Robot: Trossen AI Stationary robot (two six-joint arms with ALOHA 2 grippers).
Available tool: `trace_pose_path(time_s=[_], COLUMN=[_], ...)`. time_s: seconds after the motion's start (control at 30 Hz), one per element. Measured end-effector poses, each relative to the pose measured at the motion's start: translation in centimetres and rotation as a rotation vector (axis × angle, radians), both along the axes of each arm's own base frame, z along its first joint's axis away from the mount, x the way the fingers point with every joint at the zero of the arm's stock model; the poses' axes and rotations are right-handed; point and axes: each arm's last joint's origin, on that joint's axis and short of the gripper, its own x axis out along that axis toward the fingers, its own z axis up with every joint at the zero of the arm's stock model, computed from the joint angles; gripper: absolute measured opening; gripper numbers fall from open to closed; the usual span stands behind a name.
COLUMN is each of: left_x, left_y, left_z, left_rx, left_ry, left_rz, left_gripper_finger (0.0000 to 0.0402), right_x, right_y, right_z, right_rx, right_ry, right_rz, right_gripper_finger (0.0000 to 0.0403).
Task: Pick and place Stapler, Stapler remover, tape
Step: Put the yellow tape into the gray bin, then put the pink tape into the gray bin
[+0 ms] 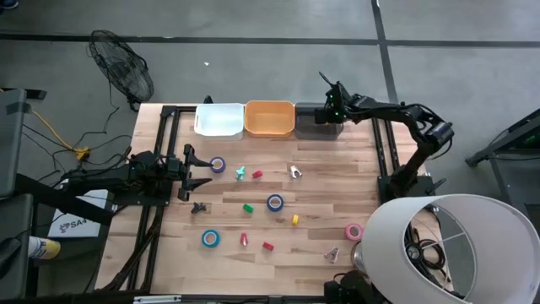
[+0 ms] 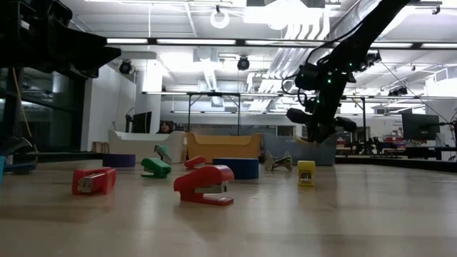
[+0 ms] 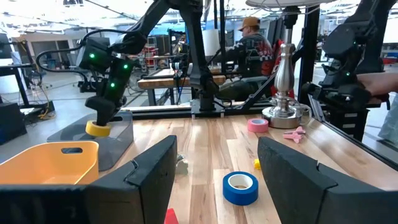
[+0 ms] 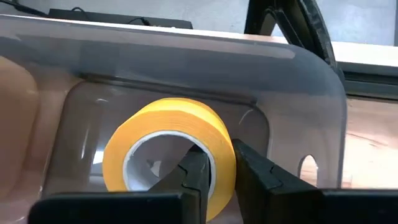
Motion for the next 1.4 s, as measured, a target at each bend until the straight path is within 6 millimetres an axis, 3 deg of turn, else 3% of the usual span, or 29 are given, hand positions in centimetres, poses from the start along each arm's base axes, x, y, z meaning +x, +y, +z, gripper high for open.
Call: trace_pose_path(time_s=[1.4], left_x=[0.0], left_y=[0.0], left_z=[0.0], left_rx=[0.0], left_ry=[0.0], left_rz=[0.0], left_gripper_finger=[0.0221], right_x=[-0.02], right_y=[0.14], right_z=[0.53], right_rx=[-0.013], right_ry=[-0.004], right_rz=[0.048], right_gripper_finger=[0.0134])
